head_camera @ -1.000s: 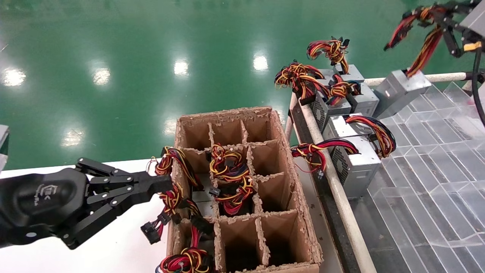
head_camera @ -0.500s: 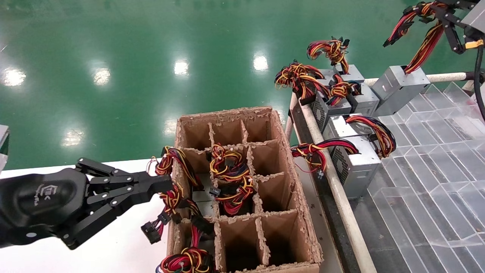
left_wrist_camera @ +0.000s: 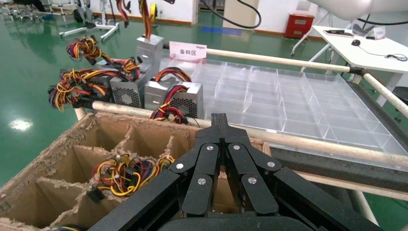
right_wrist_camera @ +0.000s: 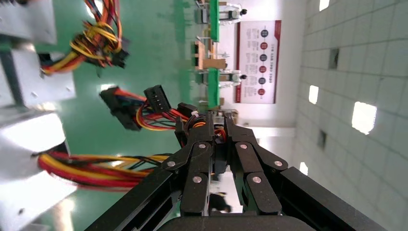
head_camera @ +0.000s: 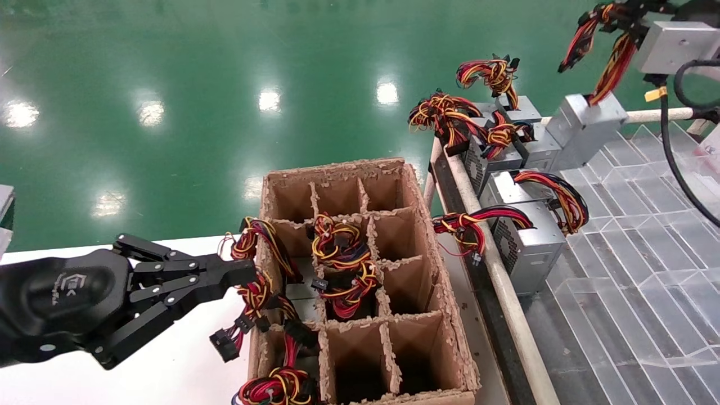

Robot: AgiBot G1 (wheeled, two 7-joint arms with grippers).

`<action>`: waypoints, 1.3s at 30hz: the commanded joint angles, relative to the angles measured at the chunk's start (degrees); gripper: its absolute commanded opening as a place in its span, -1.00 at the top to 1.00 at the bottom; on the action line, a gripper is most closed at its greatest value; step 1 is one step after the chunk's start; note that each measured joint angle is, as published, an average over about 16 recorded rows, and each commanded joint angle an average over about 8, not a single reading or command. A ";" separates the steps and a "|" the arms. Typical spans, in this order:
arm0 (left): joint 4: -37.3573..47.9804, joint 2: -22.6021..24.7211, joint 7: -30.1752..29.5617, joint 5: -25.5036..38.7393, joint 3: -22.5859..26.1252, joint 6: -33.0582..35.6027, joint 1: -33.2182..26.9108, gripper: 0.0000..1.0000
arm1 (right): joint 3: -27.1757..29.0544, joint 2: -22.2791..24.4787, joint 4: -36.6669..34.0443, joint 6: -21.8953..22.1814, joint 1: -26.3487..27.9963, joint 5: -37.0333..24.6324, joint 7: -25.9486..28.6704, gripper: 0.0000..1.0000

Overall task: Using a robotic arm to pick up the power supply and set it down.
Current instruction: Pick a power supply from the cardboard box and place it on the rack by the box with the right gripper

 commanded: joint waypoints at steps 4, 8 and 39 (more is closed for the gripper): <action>0.00 0.00 0.00 0.00 0.00 0.00 0.00 1.00 | -0.29 -0.58 -4.79 -0.48 2.74 -0.59 -7.26 1.00; 0.00 0.00 0.00 0.00 0.00 0.00 0.00 1.00 | -0.64 -0.77 -7.67 -1.61 4.64 -1.06 -13.89 1.00; 0.00 0.00 0.00 0.00 0.00 0.00 0.00 1.00 | -2.95 -1.96 -24.19 -2.08 15.86 -5.00 -52.91 1.00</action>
